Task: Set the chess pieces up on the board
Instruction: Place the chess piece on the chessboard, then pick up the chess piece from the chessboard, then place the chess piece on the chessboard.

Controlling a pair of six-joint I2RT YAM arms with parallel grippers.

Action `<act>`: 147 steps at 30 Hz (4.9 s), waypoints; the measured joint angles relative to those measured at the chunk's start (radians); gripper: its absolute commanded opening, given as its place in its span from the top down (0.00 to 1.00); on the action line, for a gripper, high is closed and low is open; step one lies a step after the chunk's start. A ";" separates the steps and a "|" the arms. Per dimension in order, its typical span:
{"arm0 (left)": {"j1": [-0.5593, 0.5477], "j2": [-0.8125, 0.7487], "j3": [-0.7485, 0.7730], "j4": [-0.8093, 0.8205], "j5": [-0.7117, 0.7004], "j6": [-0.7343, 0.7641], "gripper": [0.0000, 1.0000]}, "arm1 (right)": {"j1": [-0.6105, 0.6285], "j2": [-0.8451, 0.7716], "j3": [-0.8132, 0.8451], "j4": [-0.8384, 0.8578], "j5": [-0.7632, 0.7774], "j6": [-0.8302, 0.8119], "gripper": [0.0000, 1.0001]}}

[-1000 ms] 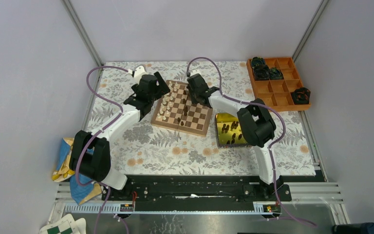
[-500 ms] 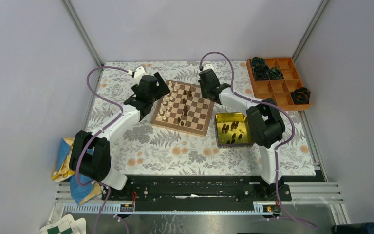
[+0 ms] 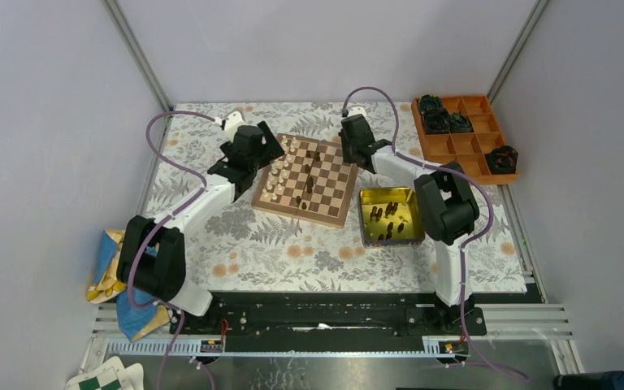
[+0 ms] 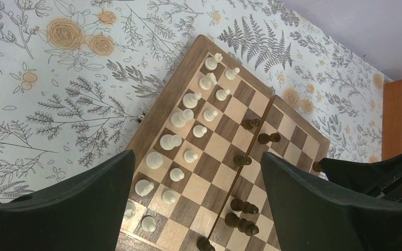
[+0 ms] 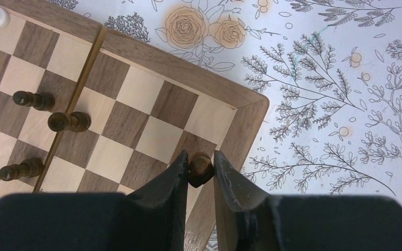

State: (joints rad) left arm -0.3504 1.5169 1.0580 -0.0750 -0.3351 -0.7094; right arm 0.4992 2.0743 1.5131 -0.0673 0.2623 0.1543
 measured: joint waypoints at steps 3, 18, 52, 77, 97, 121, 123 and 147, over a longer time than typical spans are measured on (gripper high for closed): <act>0.000 0.005 0.000 0.000 0.000 0.000 0.03 | -0.001 0.000 0.000 0.005 -0.015 0.004 1.00; 0.000 0.008 -0.001 0.000 0.000 0.000 0.03 | -0.001 0.035 0.012 0.006 -0.026 0.008 1.00; 0.000 0.013 -0.006 0.008 0.008 -0.013 0.03 | -0.002 0.055 0.037 -0.005 -0.047 -0.012 0.47; 0.000 0.023 -0.010 0.008 0.008 -0.014 0.03 | 0.088 0.071 0.248 -0.063 -0.168 -0.188 0.36; 0.005 0.023 -0.010 0.010 0.013 -0.016 0.03 | 0.094 0.188 0.306 -0.095 -0.204 -0.195 0.41; 0.006 0.043 -0.011 0.015 0.014 -0.019 0.03 | 0.094 0.249 0.340 -0.077 -0.223 -0.196 0.77; 0.006 0.045 -0.011 0.015 0.015 -0.019 0.03 | 0.094 0.250 0.340 -0.077 -0.222 -0.199 0.83; 0.011 0.045 -0.023 0.016 0.016 -0.023 0.03 | 0.086 0.134 0.288 -0.055 -0.115 -0.209 1.00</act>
State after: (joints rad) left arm -0.3393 1.5623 1.0351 -0.0586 -0.3195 -0.7319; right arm 0.5854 2.2082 1.8008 -0.1223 0.1474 -0.0544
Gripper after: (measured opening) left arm 0.971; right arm 0.220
